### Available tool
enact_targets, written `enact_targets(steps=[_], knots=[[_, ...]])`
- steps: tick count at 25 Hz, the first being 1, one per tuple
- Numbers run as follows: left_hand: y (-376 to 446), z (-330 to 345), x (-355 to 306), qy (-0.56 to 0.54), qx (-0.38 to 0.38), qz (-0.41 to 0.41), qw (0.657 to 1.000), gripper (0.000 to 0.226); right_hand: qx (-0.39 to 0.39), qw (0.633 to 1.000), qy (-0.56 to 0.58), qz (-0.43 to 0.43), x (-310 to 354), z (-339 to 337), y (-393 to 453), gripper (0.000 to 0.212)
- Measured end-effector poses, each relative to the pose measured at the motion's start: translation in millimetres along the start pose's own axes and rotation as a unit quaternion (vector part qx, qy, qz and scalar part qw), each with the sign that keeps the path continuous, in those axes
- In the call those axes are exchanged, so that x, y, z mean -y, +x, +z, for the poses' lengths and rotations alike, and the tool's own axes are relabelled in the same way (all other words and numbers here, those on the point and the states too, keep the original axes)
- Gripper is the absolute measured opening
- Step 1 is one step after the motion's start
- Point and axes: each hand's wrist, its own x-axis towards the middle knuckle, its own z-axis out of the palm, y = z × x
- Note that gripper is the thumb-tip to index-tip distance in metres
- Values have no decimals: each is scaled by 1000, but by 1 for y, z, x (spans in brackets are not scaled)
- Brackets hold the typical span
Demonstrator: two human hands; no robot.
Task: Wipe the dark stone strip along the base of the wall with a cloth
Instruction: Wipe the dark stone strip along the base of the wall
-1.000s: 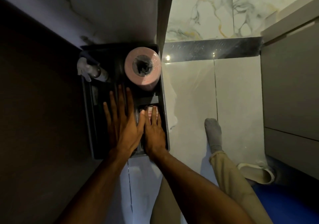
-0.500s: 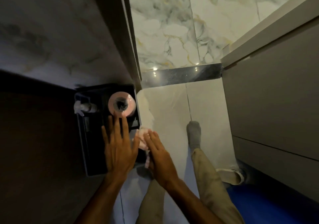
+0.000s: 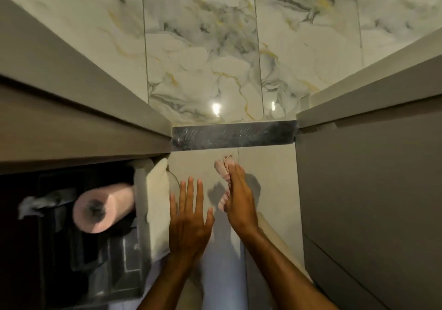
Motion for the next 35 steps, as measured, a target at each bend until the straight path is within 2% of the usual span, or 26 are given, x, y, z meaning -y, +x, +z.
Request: enact_targets(steps=[1, 3, 4, 7, 9, 12, 15, 19, 21, 24, 27, 32, 35], knots=[[18, 22, 0, 7, 1, -16, 1000, 73, -1, 998, 42, 37, -24, 9, 19, 36], [61, 71, 1, 29, 9, -49, 998, 73, -62, 996, -24, 61, -56, 25, 73, 33], [80, 97, 8, 36, 12, -52, 998, 74, -70, 992, -101, 35, -69, 34, 102, 39], [139, 184, 37, 32, 13, -55, 998, 77, -49, 994, -91, 24, -121, 74, 169, 77], [167, 231, 52, 23, 4, -74, 997, 80, -31, 994, -102, 7, -145, 97, 206, 84], [189, 305, 73, 40, 5, -87, 995, 81, -7, 997, -72, -28, -180, 143, 251, 83], [203, 356, 94, 71, -27, -80, 994, 83, 2, 990, -91, -107, -207, 181, 275, 68], [216, 385, 108, 55, -110, -92, 988, 84, 13, 964, -195, -178, -229, 218, 314, 68], [219, 395, 111, 42, -154, -83, 984, 74, 16, 935, -261, -239, -236, 230, 333, 65], [218, 406, 118, 33, -190, -80, 978, 75, -24, 893, -301, -335, -245, 241, 360, 54], [216, 408, 118, -9, -204, -87, 975, 76, -32, 880, -312, -357, -239, 253, 373, 58], [214, 407, 118, -14, -201, -110, 973, 71, 37, 828, -375, -414, -268, 234, 348, 62], [212, 409, 120, 2, -184, -104, 977, 71, 5, 806, -411, -425, -265, 219, 364, 61]])
